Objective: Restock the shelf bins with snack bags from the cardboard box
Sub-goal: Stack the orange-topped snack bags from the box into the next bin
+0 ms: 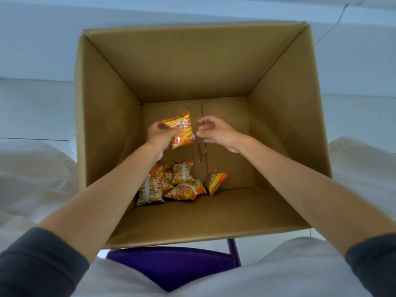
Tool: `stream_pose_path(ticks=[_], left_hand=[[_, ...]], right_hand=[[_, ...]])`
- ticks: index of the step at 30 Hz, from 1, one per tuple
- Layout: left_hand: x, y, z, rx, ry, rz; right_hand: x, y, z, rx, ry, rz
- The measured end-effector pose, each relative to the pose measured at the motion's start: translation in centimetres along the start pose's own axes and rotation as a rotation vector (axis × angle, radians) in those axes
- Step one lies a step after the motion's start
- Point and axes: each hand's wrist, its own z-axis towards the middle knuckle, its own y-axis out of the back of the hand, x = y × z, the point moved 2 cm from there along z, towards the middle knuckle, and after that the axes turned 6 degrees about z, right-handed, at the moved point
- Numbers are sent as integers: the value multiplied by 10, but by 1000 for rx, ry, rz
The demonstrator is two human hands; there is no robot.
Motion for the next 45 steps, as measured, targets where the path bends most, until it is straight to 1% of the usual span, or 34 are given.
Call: stream_pose_path(ticks=[1, 2, 4, 7, 9, 11, 16, 17, 18, 20, 22, 25, 27, 28, 29, 32, 35, 37, 40, 41, 43, 45], left_hand=[[4, 3, 4, -103, -39, 50], [8, 6, 7, -171, -66, 81], [15, 12, 14, -224, -68, 109], [26, 19, 23, -245, -47, 139], [31, 23, 26, -254, -34, 154], [34, 25, 30, -246, -32, 169], [36, 27, 34, -220, -16, 162], [36, 26, 35, -212, -19, 162], [36, 25, 34, -204, -23, 164], [36, 25, 34, -199, -24, 172], [36, 25, 35, -197, -21, 174], [30, 20, 31, -187, -54, 172], [24, 15, 28, -152, -92, 165], [20, 12, 26, -115, -102, 151], [16, 8, 24, -69, -104, 129], [-2, -3, 15, 48, -112, 70], [-27, -10, -1, 67, -177, 8], [-47, -13, -14, 131, -196, -45], [-80, -15, -43, 297, -249, -84], [-91, -12, -52, 300, -297, -82], [-111, 2, -66, 231, -388, -95], [-134, 24, -76, 180, -449, -128]], right_hand=[[-10, -3, 3, 45, 0, -160], [-21, -7, 6, 100, -4, -303], [-45, -17, 13, 211, -40, -469], [-80, -37, 23, 339, -120, -547], [-101, -49, 30, 422, -134, -588], [-114, -57, 36, 448, -116, -644], [-121, -63, 53, 327, 60, -788], [-121, -62, 55, 320, 69, -804], [-121, -61, 57, 318, 40, -787], [-115, -56, 57, 299, -74, -644], [-100, -44, 58, 226, -143, -478], [-64, -20, 51, 71, -152, -223], [-38, -8, 40, 32, -190, 9], [-29, -4, 35, 26, -195, 81], [-19, 0, 29, 27, -193, 103], [5, 4, 13, -37, -166, 62], [32, 5, -4, -228, -87, 82], [56, 4, -16, -346, -8, 2], [94, -6, -32, -427, 113, -150], [108, -11, -39, -440, 147, -165], [139, -20, -51, -435, 214, -213], [171, -29, -62, -371, 300, -240]])
